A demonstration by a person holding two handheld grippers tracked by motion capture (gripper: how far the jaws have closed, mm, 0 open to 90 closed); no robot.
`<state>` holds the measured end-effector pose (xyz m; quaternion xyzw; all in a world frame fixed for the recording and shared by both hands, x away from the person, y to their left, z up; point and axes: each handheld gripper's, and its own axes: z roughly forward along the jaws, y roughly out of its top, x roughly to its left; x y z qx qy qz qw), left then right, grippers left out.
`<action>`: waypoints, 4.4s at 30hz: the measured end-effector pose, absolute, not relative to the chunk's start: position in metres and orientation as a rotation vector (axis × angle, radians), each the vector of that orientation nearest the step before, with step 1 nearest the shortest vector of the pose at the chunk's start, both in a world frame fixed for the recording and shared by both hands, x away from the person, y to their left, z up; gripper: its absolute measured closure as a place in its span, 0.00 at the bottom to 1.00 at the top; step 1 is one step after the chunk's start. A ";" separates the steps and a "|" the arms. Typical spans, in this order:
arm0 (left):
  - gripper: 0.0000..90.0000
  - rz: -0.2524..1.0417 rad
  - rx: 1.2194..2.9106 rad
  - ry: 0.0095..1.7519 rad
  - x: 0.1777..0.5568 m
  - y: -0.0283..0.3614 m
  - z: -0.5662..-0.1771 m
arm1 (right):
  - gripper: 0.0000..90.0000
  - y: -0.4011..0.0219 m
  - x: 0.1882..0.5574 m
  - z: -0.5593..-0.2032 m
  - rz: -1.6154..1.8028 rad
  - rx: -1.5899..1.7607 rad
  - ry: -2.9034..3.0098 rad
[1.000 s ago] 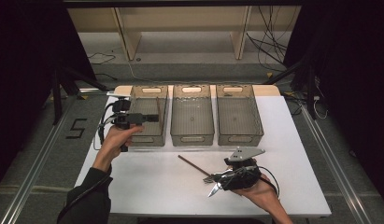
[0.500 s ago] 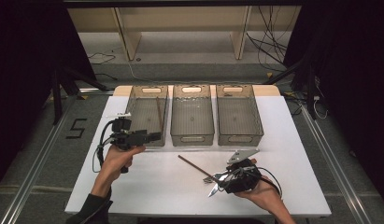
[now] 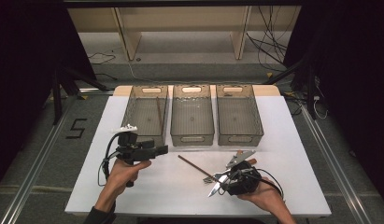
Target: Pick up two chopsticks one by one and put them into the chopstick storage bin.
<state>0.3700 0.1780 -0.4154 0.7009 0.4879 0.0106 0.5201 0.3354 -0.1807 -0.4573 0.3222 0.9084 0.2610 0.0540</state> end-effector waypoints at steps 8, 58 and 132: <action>0.20 0.028 1.676 1.178 0.363 0.173 -0.420 | 0.66 -0.179 0.334 -0.461 0.727 0.969 2.781; 0.20 -0.077 1.692 1.196 0.354 0.139 -0.442 | 0.96 -0.171 0.323 -0.441 0.872 0.886 2.624; 0.94 -0.301 1.518 1.150 0.392 0.177 -0.405 | 0.37 -0.182 0.316 -0.434 1.265 0.961 2.465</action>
